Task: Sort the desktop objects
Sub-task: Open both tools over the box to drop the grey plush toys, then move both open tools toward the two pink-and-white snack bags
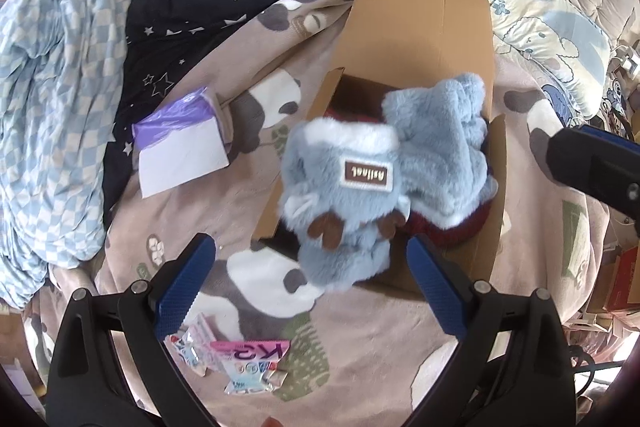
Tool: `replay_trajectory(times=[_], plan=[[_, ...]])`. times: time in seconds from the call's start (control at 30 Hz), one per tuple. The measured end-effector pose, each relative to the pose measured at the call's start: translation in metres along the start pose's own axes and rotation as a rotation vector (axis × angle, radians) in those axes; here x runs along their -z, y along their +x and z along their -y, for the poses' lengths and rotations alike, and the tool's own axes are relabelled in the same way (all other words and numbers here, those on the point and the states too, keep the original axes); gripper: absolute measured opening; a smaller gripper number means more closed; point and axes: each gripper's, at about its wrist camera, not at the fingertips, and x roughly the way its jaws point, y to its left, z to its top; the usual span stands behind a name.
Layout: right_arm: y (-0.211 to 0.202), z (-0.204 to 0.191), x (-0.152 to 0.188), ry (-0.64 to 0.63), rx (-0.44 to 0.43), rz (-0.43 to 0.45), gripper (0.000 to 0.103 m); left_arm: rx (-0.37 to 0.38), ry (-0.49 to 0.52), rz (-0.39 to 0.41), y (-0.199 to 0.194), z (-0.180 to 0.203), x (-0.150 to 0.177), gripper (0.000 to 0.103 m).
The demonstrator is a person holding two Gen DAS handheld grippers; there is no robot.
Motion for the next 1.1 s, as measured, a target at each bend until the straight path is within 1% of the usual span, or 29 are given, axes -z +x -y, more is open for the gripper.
replay_trajectory(times=[0.17, 0.37, 0.63, 0.8, 0.93, 1.1], plan=[[0.0, -0.018, 0.021, -0.041, -0.016, -0.034, 0.059, -0.02, -0.024, 0.004, -0.012, -0.011, 0.025, 0.097], [0.002, -0.041, 0.051, -0.094, -0.042, -0.082, 0.059, -0.053, -0.083, -0.01, -0.018, -0.031, 0.063, 0.097], [0.014, -0.069, 0.093, -0.135, -0.082, -0.169, 0.059, -0.092, -0.181, -0.049, -0.017, -0.072, 0.121, 0.097], [0.03, -0.091, 0.12, -0.158, -0.108, -0.235, 0.059, -0.127, -0.194, -0.068, -0.015, -0.098, 0.149, 0.097], [0.045, -0.106, 0.138, -0.15, -0.124, -0.279, 0.059, -0.15, -0.198, -0.074, -0.013, -0.115, 0.164, 0.097], [0.066, -0.125, 0.159, -0.121, -0.14, -0.331, 0.059, -0.131, -0.165, -0.087, -0.005, -0.132, 0.178, 0.097]])
